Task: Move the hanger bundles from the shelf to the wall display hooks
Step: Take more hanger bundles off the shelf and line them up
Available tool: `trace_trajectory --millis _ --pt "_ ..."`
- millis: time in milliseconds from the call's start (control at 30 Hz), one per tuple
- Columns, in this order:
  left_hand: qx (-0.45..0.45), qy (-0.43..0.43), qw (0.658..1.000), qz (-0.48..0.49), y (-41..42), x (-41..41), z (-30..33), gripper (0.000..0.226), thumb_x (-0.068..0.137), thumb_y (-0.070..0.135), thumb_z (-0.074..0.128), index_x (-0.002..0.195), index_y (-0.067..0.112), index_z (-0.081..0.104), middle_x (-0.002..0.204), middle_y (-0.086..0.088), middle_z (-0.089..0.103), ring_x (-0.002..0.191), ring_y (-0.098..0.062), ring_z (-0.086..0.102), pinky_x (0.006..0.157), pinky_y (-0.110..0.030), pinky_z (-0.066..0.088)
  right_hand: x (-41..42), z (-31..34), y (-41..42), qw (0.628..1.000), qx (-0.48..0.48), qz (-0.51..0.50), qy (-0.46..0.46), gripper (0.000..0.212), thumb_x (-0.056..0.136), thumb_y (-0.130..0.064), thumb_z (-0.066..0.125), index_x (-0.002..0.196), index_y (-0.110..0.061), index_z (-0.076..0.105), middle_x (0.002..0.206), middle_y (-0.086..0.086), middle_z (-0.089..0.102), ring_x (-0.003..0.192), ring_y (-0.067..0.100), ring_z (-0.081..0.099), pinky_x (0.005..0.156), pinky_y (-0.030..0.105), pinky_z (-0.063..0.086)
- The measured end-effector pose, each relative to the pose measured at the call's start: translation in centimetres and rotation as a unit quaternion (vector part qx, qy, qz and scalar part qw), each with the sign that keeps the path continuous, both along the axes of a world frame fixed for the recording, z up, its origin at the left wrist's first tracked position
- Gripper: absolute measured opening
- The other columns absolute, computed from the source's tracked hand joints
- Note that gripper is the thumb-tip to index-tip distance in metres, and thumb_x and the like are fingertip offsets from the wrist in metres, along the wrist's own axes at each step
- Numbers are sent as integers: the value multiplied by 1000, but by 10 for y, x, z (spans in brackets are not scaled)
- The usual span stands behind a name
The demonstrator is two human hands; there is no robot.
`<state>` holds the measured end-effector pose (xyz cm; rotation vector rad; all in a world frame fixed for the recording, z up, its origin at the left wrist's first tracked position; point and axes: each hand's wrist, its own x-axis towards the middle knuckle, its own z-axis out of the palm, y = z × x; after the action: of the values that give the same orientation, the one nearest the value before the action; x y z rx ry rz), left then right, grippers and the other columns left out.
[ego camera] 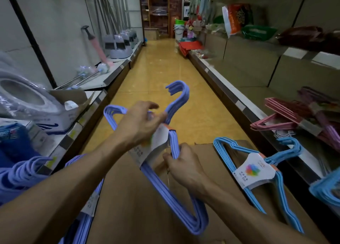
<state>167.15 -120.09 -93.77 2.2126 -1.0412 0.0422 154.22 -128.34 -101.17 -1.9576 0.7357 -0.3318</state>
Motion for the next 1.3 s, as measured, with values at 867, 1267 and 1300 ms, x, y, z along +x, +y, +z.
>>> trace_trajectory --millis 867,1267,1300 --pt "-293 451 837 99 43 36 -20 47 95 44 59 112 2 70 95 -13 76 78 -19 73 59 -24 54 16 -42 69 844 472 254 30 16 89 -4 70 102 -13 69 85 3 73 75 15 65 73 33 56" --pt "-201 395 872 208 123 64 -33 54 82 54 69 104 4 69 104 -14 74 95 -28 71 95 -45 55 66 -94 123 890 351 288 46 20 77 -6 83 90 -14 70 92 2 70 89 20 69 82 36 58" --pt "-179 384 879 219 132 68 -35 64 78 57 68 112 3 67 106 -13 72 96 -27 70 94 -44 55 70 -100 128 895 334 291 52 21 72 -11 86 85 -17 72 94 4 70 92 23 68 86 40 56"
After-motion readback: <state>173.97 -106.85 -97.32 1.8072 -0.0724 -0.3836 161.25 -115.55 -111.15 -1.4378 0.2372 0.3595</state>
